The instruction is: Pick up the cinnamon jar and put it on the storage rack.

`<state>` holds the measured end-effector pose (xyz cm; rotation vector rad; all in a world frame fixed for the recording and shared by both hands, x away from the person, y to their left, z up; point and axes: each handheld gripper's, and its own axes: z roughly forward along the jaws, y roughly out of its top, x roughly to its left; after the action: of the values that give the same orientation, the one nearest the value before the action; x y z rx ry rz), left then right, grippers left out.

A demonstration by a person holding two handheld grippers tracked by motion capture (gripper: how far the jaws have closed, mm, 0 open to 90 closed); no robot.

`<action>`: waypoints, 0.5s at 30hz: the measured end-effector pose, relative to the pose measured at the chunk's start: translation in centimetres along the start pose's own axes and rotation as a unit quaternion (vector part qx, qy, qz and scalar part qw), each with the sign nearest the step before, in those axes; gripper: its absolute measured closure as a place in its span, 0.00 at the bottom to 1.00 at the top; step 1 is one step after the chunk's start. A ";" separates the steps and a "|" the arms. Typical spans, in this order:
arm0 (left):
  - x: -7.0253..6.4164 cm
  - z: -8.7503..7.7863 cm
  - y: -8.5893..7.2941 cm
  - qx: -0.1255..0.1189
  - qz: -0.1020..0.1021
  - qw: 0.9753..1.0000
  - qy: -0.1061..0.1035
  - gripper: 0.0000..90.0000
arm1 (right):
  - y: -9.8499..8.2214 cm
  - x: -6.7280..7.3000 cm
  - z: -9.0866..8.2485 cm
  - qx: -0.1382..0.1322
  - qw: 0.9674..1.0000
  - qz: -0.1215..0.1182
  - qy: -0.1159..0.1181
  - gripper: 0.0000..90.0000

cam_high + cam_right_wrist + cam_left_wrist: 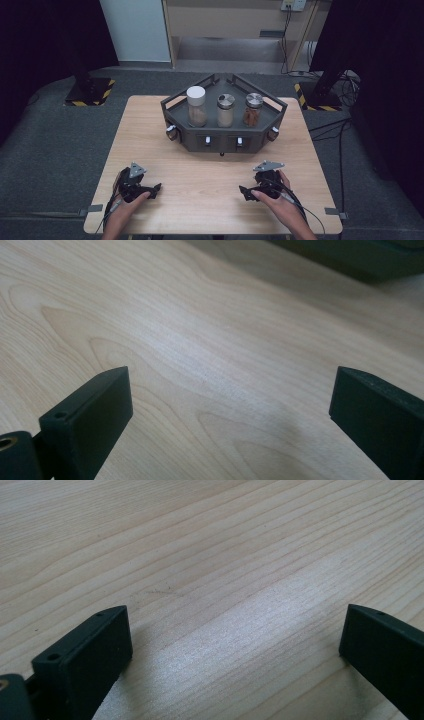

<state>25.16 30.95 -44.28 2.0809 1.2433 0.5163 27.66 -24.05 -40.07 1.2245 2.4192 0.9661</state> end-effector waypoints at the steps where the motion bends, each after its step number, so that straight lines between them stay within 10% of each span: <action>1: 0.0 0.0 0.0 0.000 0.000 1.000 0.000 0.00 | -0.1 0.1 0.3 0.003 1.000 0.001 0.001 0.04; 15: 0.0 0.0 0.0 0.000 0.000 1.000 0.000 0.00 | -3.8 1.3 2.3 -0.024 0.999 -0.024 -0.014 0.01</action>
<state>25.16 30.95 -44.29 2.0805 1.2433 0.5164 25.70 -23.58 -44.21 1.1508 2.3781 0.9802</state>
